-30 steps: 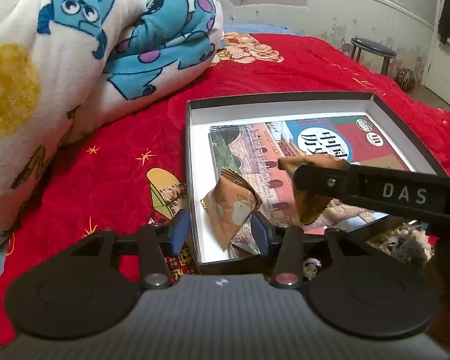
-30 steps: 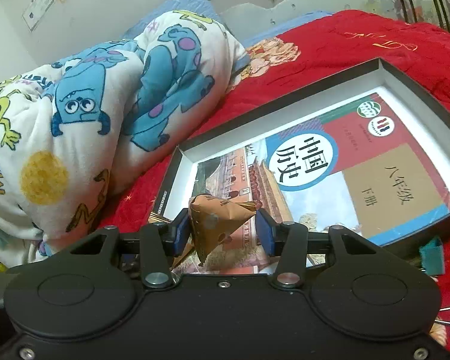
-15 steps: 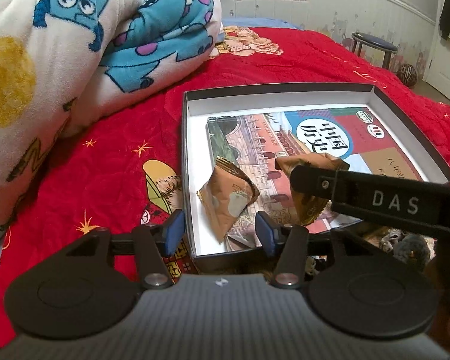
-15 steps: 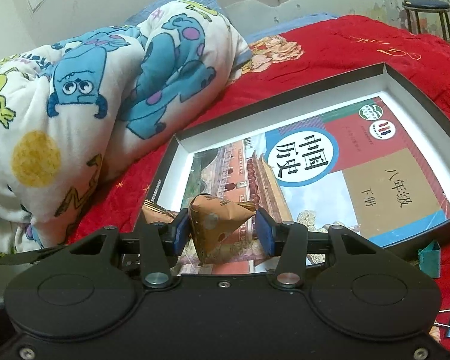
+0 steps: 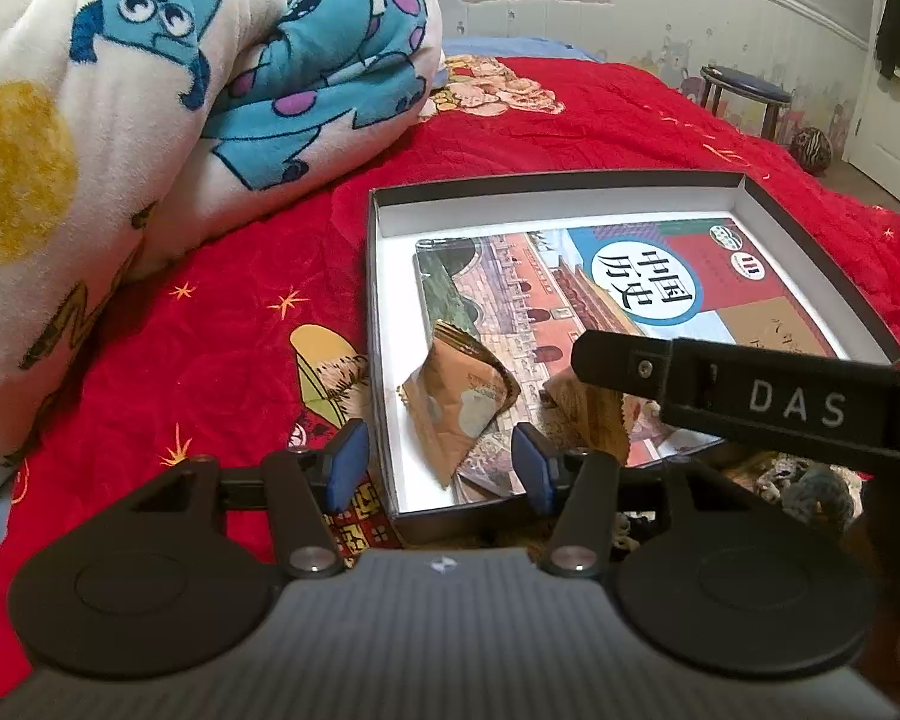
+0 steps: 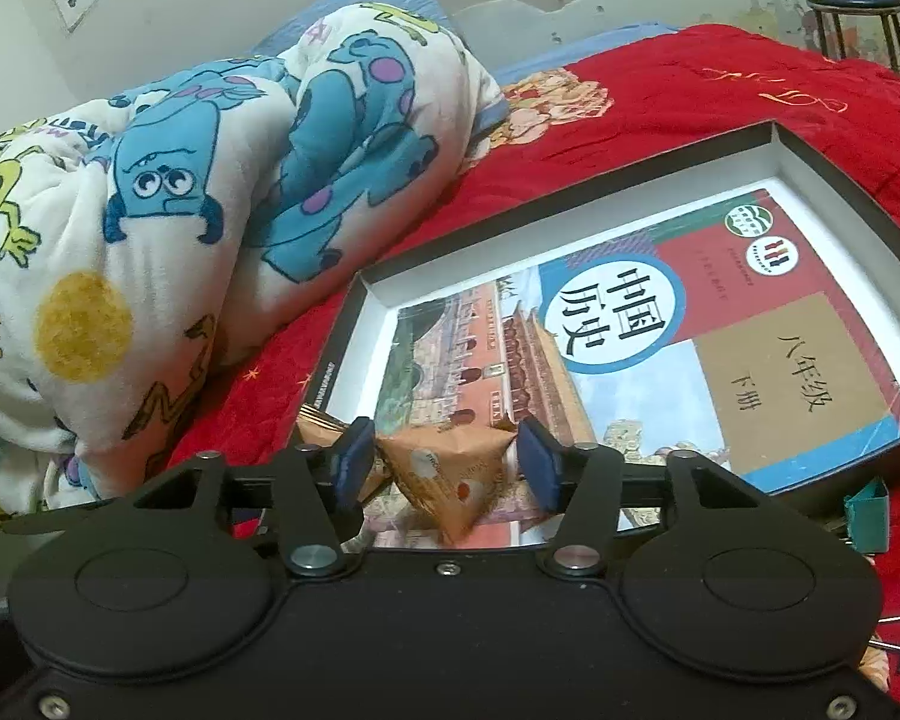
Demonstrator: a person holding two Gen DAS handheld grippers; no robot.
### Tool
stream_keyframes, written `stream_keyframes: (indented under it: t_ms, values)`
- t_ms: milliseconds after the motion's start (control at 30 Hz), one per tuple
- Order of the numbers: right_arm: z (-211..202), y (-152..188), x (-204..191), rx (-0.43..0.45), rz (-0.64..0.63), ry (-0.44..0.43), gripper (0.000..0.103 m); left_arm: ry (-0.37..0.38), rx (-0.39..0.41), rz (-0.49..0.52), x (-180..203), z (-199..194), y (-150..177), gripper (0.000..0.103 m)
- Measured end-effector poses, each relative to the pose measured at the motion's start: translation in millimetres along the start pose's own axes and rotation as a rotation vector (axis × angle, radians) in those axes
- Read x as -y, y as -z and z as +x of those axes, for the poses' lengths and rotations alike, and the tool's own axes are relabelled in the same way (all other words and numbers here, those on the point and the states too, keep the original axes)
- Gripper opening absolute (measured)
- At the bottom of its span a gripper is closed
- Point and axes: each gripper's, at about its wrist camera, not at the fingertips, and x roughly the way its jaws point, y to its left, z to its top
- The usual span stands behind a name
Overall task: Organize objects
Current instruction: 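Lower both packets onto the textbook in the box and open both grippers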
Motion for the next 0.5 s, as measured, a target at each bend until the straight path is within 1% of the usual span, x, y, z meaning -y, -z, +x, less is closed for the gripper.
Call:
stream_keyframes:
  t_ms: [200, 233, 300, 367, 500]
  values:
    - [-5, -2, 3, 0.005, 0.042, -0.02, 0.057, 0.009, 0.006, -0.018, -7, -8, -2, 0.068]
    - [-6, -2, 3, 0.003, 0.053, -0.021, 0.059, 0.011, 0.006, -0.017, -8, -9, -2, 0.068]
    - [-9, -2, 4, -0.002, 0.059, -0.011, 0.059, 0.011, 0.01, -0.01, -8, -13, -2, 0.068]
    - [-16, -3, 2, 0.011, 0.05, 0.007, 0.059, 0.015, 0.016, 0.006, -9, -21, -2, 0.068]
    - [-40, -6, 3, 0.056, 0.088, -0.003, 0.059, 0.052, 0.043, 0.033, -12, -39, 2, 0.068]
